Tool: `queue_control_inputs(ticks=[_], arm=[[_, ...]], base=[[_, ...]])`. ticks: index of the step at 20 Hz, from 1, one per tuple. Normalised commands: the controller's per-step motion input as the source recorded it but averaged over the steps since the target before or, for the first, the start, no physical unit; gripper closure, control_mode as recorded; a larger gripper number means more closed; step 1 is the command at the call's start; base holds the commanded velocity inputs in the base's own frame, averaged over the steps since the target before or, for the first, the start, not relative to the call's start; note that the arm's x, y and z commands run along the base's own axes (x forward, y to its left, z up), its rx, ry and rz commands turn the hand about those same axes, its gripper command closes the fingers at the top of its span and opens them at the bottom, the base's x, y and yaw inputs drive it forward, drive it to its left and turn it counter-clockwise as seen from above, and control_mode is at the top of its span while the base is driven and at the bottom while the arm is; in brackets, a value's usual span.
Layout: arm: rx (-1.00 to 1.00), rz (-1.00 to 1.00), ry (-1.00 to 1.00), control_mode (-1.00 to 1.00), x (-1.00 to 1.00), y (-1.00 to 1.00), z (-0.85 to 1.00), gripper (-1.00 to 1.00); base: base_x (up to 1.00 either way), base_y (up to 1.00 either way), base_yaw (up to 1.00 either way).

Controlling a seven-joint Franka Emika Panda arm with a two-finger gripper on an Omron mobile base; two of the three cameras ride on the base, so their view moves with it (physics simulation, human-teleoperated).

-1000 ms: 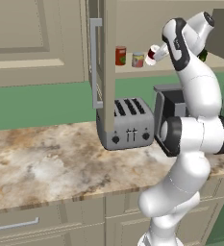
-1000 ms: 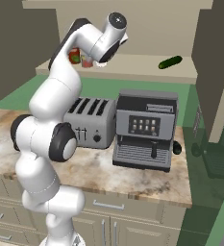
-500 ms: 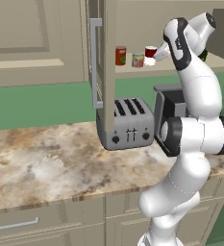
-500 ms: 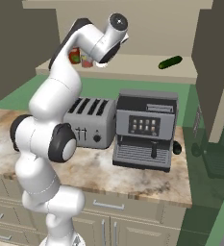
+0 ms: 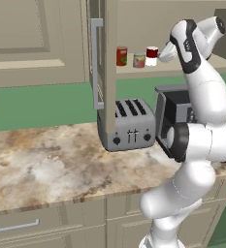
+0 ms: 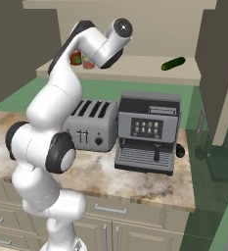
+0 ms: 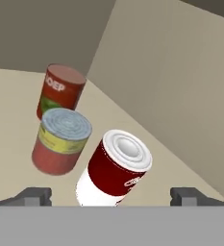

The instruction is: Pick the cans from the counter and place them in their designated side in the cabinet.

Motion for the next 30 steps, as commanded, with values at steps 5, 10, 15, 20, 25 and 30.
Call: queue_control_inputs(ticks=[5, 10, 15, 20, 25, 30], arm=[[0.00, 0.00, -0.16, -1.00, -0.46, 0.00, 0.07, -1.00], [0.00, 0.00, -0.12, -1.00, -0.52, 0.09, 0.06, -1.00], [0.00, 0.00, -0.13, -1.00, -0.63, 0.21, 0.01, -1.00], [0.00, 0.00, -0.11, -1.00, -0.63, 0.20, 0.07, -1.00], [0.00, 0.00, 0.00, -1.00, -0.61, 0.08, 0.13, -1.00], [0.00, 0.00, -0.01, -1.00, -0.74, 0.00, 0.02, -1.00]], base=[[0.00, 0.00, 0.00], [0.00, 0.00, 0.00], [0.00, 0.00, 0.00], [0.00, 0.00, 0.00], [0.00, 0.00, 0.00], [0.00, 0.00, 0.00]])
